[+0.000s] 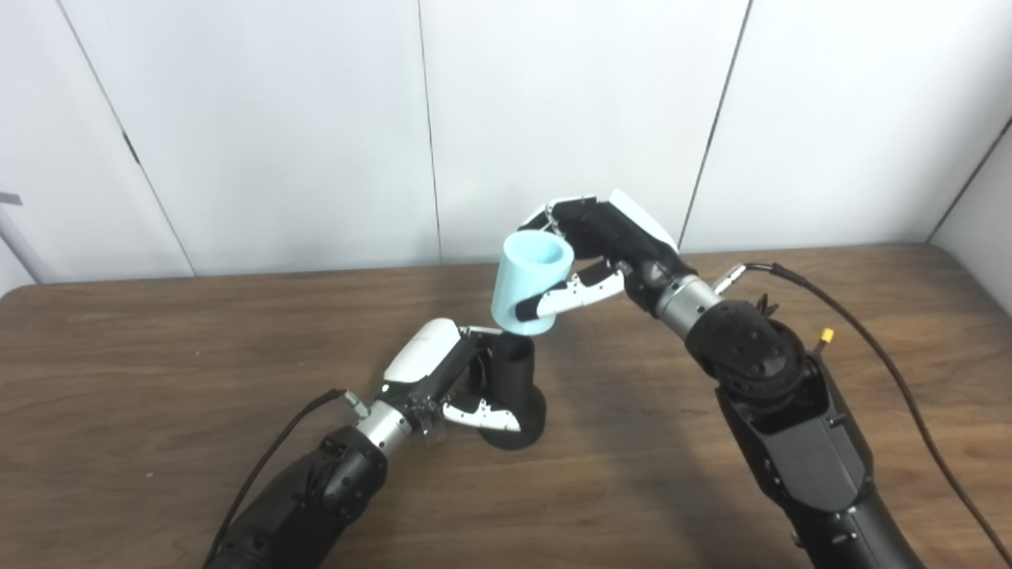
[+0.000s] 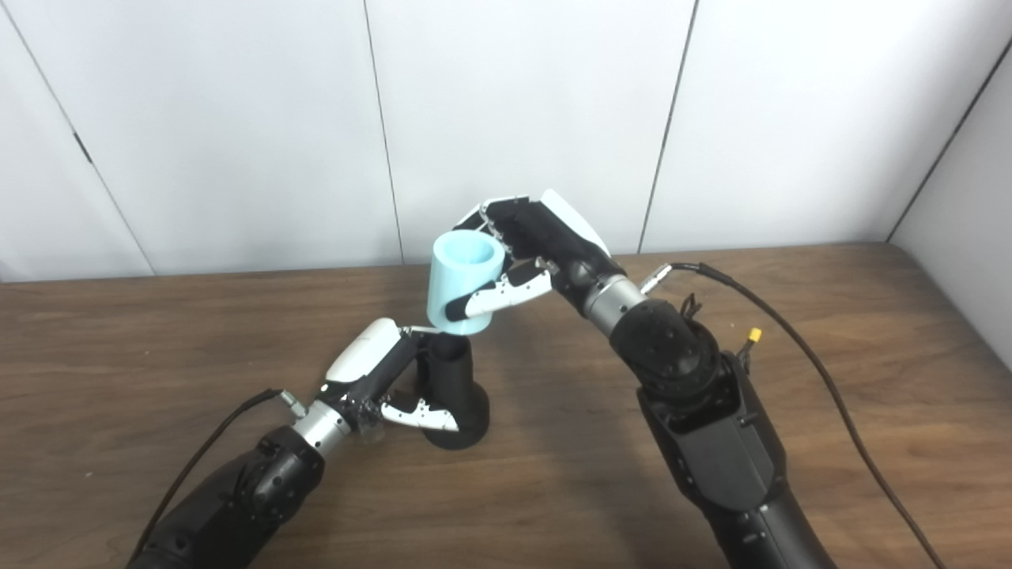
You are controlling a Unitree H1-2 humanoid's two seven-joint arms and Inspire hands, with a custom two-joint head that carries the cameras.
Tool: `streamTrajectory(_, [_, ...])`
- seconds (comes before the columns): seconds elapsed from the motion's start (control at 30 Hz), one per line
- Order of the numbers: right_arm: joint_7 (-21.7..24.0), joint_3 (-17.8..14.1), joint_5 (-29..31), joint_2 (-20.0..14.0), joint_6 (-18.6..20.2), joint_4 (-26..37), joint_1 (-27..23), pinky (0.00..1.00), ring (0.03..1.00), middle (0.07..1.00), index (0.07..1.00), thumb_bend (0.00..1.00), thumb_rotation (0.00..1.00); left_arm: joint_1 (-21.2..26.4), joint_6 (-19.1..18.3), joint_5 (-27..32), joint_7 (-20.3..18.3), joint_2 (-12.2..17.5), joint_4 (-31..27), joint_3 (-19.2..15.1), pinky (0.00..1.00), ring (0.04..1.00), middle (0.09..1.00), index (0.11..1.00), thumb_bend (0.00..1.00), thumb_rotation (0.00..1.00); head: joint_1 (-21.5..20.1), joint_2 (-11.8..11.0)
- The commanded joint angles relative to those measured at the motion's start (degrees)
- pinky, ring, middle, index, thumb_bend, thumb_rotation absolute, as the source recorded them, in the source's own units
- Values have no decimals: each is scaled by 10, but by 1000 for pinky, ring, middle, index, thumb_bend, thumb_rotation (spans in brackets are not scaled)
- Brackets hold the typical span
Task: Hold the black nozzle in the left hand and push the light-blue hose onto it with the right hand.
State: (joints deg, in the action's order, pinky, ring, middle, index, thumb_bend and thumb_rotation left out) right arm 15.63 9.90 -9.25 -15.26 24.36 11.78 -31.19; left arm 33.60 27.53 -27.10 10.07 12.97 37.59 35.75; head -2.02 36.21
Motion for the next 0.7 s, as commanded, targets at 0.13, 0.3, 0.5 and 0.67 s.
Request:
streamTrajectory(0.13, [6, 5, -17, -4, -8, 33, -36, 315, 429, 475, 503, 521, 0, -103, -34, -44, -53, -23, 78, 39, 365, 414, 484, 501, 504, 0, 3, 5])
streamTrajectory(0.3, [18, 9, -20, -8, -7, 33, -30, 311, 428, 475, 501, 521, 0, -103, -31, -45, -53, -22, 76, 36, 362, 414, 486, 501, 504, 0, 4, 9])
streamTrajectory(0.5, [30, 12, -25, -16, -10, 32, -23, 313, 429, 474, 501, 521, 0, -102, -32, -42, -62, -22, 76, 33, 369, 417, 486, 498, 504, 0, 3, 12])
streamTrajectory(0.67, [44, 15, -25, -24, -2, 35, -16, 320, 426, 473, 505, 520, 0, -102, -39, -43, -67, -22, 70, 29, 368, 417, 483, 500, 504, 0, 5, 15])
